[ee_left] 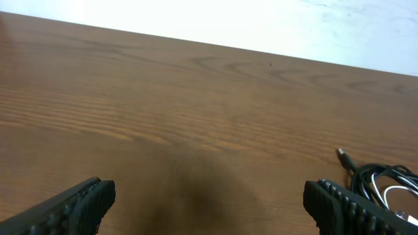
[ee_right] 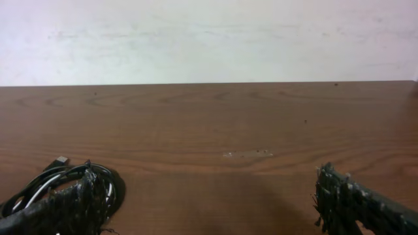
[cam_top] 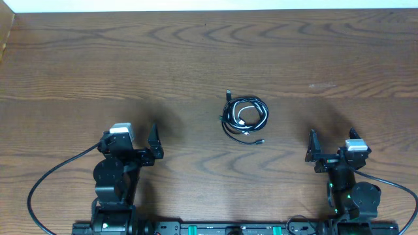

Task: Untangle cables
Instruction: 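Raise the left arm and swing the left gripper toward the cable bundle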

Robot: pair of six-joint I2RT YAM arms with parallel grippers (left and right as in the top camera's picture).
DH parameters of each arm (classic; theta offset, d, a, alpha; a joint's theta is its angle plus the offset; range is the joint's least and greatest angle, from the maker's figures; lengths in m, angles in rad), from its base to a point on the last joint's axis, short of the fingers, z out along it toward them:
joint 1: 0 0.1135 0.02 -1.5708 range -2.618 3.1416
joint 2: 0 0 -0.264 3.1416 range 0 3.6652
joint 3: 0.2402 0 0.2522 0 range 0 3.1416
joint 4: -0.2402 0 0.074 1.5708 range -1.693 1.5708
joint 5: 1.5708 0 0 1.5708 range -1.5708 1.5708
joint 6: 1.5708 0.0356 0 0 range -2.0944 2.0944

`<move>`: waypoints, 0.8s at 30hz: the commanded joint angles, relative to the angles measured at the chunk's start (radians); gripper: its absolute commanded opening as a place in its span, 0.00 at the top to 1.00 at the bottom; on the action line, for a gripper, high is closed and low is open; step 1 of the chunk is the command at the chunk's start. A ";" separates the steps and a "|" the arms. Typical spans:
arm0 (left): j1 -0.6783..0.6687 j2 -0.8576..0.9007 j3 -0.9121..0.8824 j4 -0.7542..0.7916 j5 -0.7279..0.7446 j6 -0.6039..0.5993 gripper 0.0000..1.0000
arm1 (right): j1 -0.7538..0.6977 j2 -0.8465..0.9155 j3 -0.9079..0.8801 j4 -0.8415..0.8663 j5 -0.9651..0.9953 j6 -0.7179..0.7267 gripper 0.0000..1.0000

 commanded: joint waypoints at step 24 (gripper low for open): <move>-0.002 0.057 0.220 -0.175 0.013 -0.054 0.01 | 0.006 -0.003 -0.002 -0.004 0.003 0.013 0.01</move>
